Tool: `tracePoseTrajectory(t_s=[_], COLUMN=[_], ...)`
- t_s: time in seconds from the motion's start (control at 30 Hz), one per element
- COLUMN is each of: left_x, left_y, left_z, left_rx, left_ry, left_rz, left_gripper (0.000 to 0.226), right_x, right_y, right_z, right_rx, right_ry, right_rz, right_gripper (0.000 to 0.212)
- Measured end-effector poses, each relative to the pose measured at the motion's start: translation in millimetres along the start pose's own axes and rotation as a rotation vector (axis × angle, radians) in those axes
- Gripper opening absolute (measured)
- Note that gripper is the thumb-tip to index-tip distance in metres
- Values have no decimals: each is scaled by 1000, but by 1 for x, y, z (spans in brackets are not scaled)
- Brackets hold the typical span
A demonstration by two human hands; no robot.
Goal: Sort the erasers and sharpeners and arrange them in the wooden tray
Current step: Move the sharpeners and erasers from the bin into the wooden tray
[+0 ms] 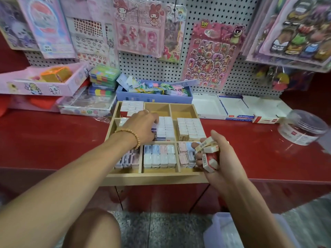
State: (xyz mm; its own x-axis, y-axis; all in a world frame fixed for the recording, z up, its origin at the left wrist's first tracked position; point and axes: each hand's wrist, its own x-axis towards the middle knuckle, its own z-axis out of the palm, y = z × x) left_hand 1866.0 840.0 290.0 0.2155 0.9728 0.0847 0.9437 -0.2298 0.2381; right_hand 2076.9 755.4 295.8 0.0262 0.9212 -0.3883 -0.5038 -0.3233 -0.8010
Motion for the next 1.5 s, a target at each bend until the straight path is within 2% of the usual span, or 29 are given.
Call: tracePoseTrajectory(t_s=[0.2,0.37,0.53,0.57,0.63,0.7,0.8,0.9,1.0,1.13,1.27,1.4,1.5], left_x=[0,-5,-7,-7,-10,-17,-33,-40,-40,-33,-27,-20,-7], left_y=[-7,-5,-2,-1,5,21,55,76,83,83,83,81,73], left_z=[-6,3,-6,-10,-18,-24,-28,-24,-21,-20,-23,-27,-29], left_rx=[55,75,147,170,203,-10,-566,-690,-701,-748,-798,-890,-689], left_ry=[32,89,20,30,149,218,24,-19,53,75,12,-74,-20], left_rz=[68,50,81,76,54,58,157,246,269,213,161,77,67], left_gripper=[17,14,14,16,22,21,35,44,28,20,22,15,15], right_x=[3,3,4,4,3,3,2,3,2,0,-2,2,3], right_y=[3,4,6,6,5,4,5,8,8,2,1,-3,-9], right_z=[-1,-3,-2,-2,-1,1,4,8,9,5,-1,-11,-22], right_rx=[8,19,26,26,22,-10,-42,-50,-65,-69,-127,-253,-217], right_ry=[0,-12,-24,-28,-39,-53,-59,-54,-74,-126,-25,46,110], right_rz=[22,23,30,29,21,6,-32,-80,-102,-92,-212,-338,-348], right_gripper=[40,34,38,40,45,46,42,62,71,59,21,16,16])
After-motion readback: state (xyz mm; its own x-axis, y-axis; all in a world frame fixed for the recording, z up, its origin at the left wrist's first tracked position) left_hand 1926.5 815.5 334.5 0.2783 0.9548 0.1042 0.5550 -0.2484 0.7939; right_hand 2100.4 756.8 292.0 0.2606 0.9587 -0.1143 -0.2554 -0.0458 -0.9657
